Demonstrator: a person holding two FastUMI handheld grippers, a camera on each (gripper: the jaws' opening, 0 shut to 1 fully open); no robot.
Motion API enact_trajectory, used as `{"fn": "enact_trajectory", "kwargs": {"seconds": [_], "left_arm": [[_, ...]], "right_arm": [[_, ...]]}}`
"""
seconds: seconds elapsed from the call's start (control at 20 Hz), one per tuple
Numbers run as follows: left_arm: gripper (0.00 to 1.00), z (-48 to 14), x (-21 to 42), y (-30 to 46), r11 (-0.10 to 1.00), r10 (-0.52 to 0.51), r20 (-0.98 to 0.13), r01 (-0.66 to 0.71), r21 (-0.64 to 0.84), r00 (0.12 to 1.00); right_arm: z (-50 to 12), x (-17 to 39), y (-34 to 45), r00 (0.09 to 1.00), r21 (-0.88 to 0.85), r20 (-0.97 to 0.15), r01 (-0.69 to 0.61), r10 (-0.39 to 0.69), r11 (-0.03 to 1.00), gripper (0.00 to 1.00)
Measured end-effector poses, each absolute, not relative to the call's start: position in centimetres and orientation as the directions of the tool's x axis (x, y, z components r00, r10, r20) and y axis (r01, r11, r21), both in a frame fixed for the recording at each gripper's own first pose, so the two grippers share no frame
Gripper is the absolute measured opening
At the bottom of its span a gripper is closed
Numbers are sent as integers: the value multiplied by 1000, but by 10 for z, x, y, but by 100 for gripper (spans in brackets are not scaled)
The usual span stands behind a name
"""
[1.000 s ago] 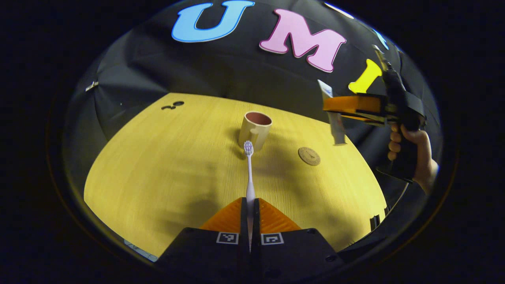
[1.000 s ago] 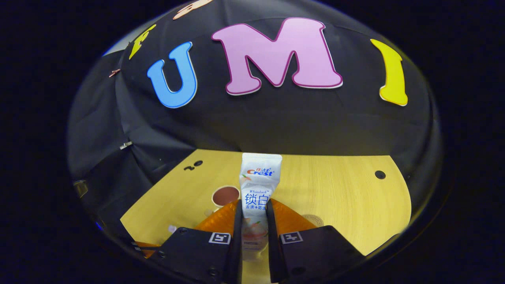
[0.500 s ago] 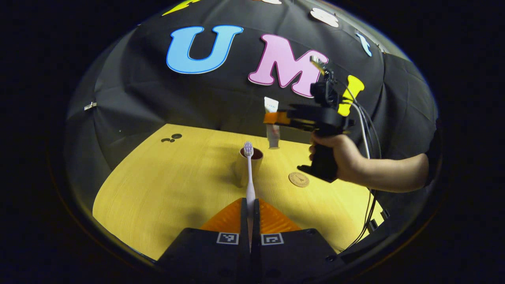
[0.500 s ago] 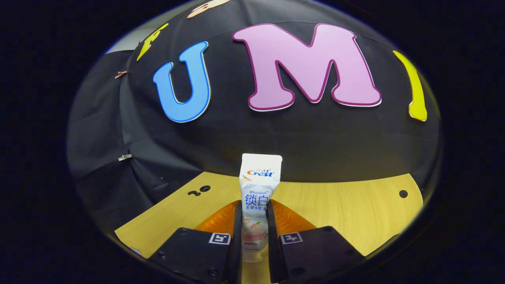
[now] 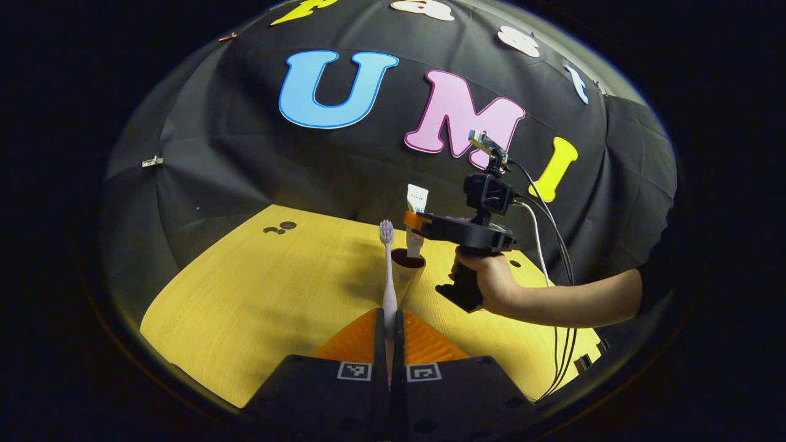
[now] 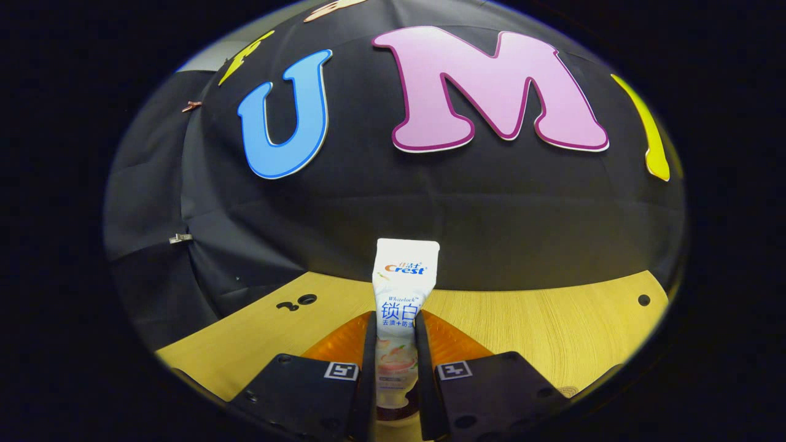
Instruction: Put the toothbrush and toothpaste on the desktop into the cup, then pick up the cup and place it on the coaster on the desktop.
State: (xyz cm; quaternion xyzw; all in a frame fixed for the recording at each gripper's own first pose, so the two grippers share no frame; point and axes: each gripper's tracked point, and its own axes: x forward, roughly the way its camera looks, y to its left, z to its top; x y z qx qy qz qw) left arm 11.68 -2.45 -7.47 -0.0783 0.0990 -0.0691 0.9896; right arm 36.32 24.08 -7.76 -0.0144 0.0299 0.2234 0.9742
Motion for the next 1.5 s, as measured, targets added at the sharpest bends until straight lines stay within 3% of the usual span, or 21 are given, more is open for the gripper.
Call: {"fn": "enact_trajectory", "kwargs": {"seconds": [0.1, 0.2, 0.3, 0.4, 0.5, 0.7, 0.75, 1.05, 1.5], "left_arm": [[6, -78, 119, -26, 977, -156, -185, 125, -172, 970], [6, -80, 122, -27, 975, -163, -176, 131, -180, 971], [6, -83, 125, -30, 973, -170, -178, 137, -185, 969], [6, -84, 130, -32, 974, -176, -182, 143, -178, 967], [6, -85, 134, -37, 973, -185, -188, 152, -176, 965], [11, -77, 144, -50, 967, -210, -165, 180, -181, 964], [6, -73, 149, -52, 965, -213, -154, 183, -185, 965], [6, -38, 195, -60, 957, -233, -43, 221, -190, 972], [6, 3, 286, -57, 956, -232, 139, 252, -149, 963]], "right_arm": [[-92, 364, 244, 896, -22, -74, -440, 437, 898, 26], [-103, 364, 245, 895, -35, -80, -442, 438, 896, 33], [-111, 358, 246, 890, -37, -85, -452, 448, 891, 29], [-122, 355, 247, 884, -31, -103, -462, 457, 886, 46], [-128, 348, 241, 882, -10, -127, -459, 455, 888, 57], [-118, 336, 223, 876, 48, -138, -460, 462, 887, 91], [-113, 330, 217, 876, 53, -139, -460, 462, 887, 99], [-83, 292, 166, 887, 103, -122, -436, 446, 894, 98], [-116, 255, 57, 907, 132, -255, -309, 334, 942, 98]]}}
